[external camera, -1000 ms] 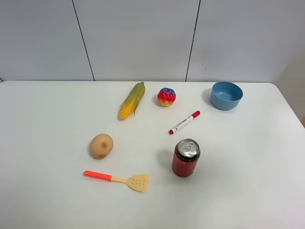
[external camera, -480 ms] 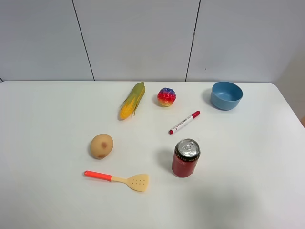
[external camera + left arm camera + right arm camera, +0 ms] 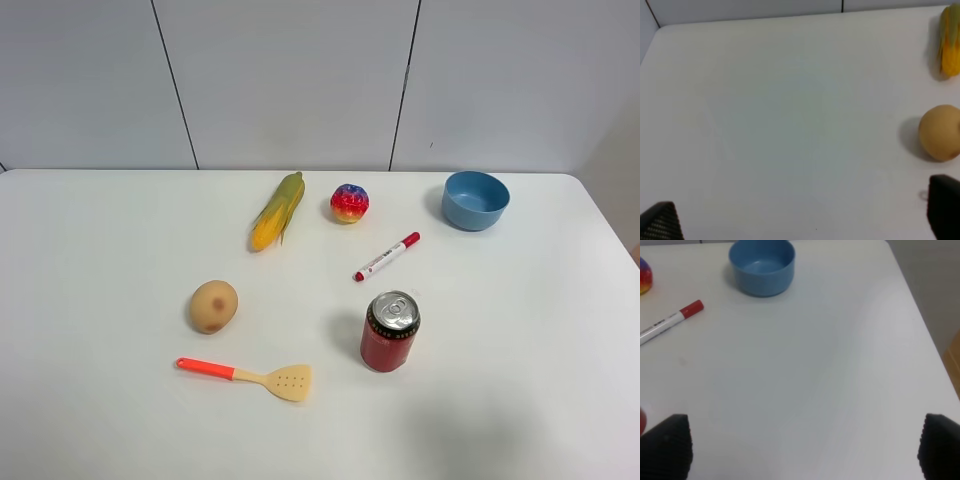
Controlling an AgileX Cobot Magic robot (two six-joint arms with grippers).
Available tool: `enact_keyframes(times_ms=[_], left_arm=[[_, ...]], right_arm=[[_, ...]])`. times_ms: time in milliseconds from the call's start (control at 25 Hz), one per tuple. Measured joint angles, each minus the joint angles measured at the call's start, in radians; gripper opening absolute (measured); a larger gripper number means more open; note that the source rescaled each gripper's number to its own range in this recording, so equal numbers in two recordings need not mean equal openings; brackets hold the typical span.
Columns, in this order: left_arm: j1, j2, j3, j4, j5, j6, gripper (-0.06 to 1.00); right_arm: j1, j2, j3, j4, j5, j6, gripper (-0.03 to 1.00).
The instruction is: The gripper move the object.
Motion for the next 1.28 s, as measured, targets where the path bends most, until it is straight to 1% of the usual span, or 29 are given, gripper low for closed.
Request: enact_keyframes(times_ms=[120, 280, 440, 1280], left_arm=[[0.000, 0.000, 0.000, 0.000, 0.000, 0.000, 1.00], [0.000, 0.000, 0.000, 0.000, 0.000, 0.000, 1.00], [0.000, 0.000, 0.000, 0.000, 0.000, 0.000, 1.00], [0.000, 0.000, 0.000, 0.000, 0.000, 0.000, 1.00]], right_arm=[[0.029, 0.000, 0.000, -0.002, 0.000, 0.011, 0.78], [0.034, 0.000, 0.001, -0.032, 0.001, 0.064, 0.78], [0.034, 0.000, 0.001, -0.045, 0.001, 0.079, 0.78], [0.034, 0.000, 0.001, -0.045, 0.001, 0.079, 0.78]])
